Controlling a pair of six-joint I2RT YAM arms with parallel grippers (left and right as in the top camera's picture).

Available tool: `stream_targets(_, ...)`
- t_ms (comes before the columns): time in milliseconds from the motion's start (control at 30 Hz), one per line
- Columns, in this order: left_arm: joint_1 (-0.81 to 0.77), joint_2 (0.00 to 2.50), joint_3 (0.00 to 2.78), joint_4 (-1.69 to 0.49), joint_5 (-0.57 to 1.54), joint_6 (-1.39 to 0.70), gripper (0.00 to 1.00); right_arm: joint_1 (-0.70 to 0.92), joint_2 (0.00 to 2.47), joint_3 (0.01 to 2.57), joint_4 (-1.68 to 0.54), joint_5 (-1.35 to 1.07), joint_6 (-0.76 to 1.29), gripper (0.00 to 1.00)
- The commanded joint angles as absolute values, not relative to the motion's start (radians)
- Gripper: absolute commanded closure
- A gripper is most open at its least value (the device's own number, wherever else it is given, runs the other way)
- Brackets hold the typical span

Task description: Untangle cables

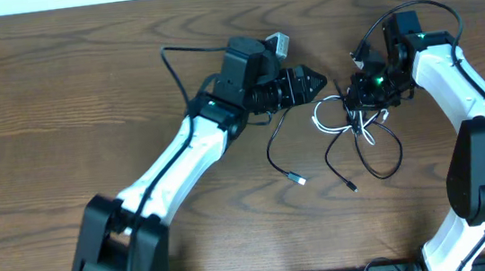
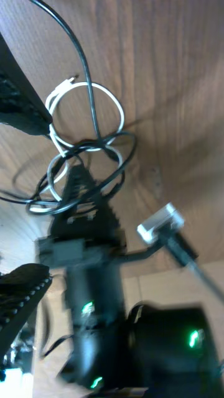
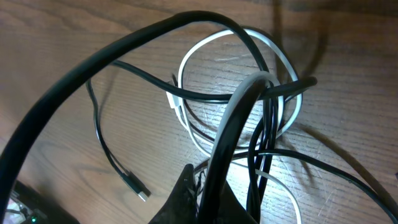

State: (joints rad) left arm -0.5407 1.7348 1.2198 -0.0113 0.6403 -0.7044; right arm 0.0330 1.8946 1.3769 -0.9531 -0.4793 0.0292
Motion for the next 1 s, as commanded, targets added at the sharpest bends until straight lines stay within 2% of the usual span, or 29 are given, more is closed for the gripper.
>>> stream_targets(0,-0.544,1.826,1.228,0.051,0.639,-0.851,0.28,0.036,1.864,1.372,-0.954,-0.504,0.002,0.99)
stream_targets(400,-0.579,1.998,1.228,0.349,0.698,-1.017,0.29,0.036,1.864,1.372,-0.953,-0.504,0.002,0.99)
stream_targets(900,-0.604,2.046,1.228,0.432,0.668,-1.105,0.38,0.041,1.864,1.372,-0.950,-0.500,0.002,0.99)
stream_targets(967,-0.613,2.046,1.228,0.432,0.662,-1.125,0.42,0.040,1.864,1.372,-0.950,-0.500,0.001,0.99)
